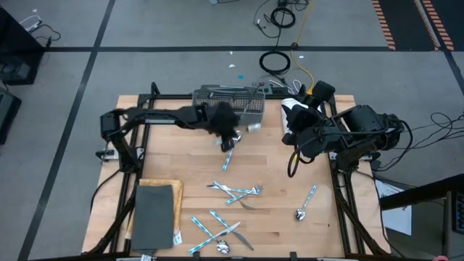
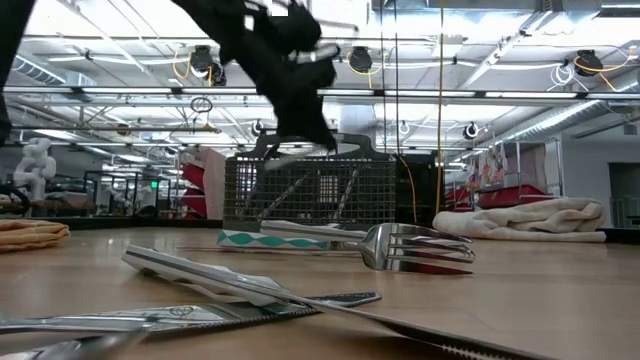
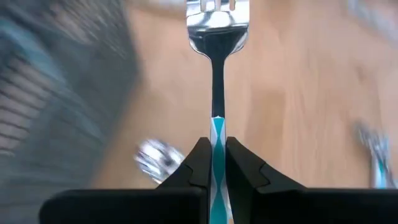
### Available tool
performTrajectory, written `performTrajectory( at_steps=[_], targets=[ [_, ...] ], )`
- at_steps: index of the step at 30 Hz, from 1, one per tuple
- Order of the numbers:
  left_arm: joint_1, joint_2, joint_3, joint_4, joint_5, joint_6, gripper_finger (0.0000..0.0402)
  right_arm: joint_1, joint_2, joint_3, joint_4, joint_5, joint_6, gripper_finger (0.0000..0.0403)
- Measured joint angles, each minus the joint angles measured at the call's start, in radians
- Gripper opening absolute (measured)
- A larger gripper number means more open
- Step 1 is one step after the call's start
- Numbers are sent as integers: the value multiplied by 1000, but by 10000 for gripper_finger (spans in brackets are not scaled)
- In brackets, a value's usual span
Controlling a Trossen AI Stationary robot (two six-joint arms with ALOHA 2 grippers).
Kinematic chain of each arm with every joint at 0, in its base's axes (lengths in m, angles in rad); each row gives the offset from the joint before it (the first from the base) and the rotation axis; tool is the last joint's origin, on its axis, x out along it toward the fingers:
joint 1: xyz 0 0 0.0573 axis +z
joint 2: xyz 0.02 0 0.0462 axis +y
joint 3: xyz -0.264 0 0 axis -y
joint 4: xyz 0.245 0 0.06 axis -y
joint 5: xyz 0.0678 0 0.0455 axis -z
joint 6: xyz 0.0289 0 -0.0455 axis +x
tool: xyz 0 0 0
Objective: Sort silverware
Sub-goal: Put the blue fork into the silverware basket
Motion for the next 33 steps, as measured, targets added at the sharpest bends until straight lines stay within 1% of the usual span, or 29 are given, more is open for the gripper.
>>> performTrajectory(
  at_steps=[2, 4, 6, 8, 9, 13, 15, 17, 20, 24, 25, 28, 33],
  targets=[
    [0, -57, -13, 107, -108, -12, 26, 0, 0, 0, 0, 0, 8, 151],
    [3, -114, -39, 246, -243, -12, 26, 0, 0, 0, 0, 0, 26, 151],
    [20, -159, -79, 415, -364, -12, 26, 0, 0, 0, 0, -1, 41, 151],
    [41, -189, -145, 611, -455, -11, 26, 0, 0, 0, 0, -5, 54, 151],
    [51, -198, -189, 712, -474, -4, 26, 0, 0, 0, 0, -13, 55, 151],
    [74, -195, -382, 1108, -494, 27, 26, 0, 0, 0, 0, -26, 55, 151],
    [74, -171, -467, 1301, -556, 58, 26, 0, 0, 0, 0, -26, 58, 151],
    [79, -137, -528, 1443, -622, 109, 26, 0, 0, 0, 0, -27, 57, 151],
    [84, -74, -581, 1558, -665, 149, 26, 0, 0, 0, 0, -25, 53, 151],
    [81, 8, -584, 1655, -669, 161, 26, -8, 0, 0, 5, -23, 53, 150],
    [77, 27, -581, 1667, -672, 179, 26, -8, 0, 0, 7, -24, 53, 150],
    [66, 72, -581, 1670, -741, 207, 26, -8, 0, 0, 17, -24, 53, 150],
    [57, 143, -581, 1671, -759, 154, 26, -8, 0, 0, 17, -27, 53, 150]
  ],
)
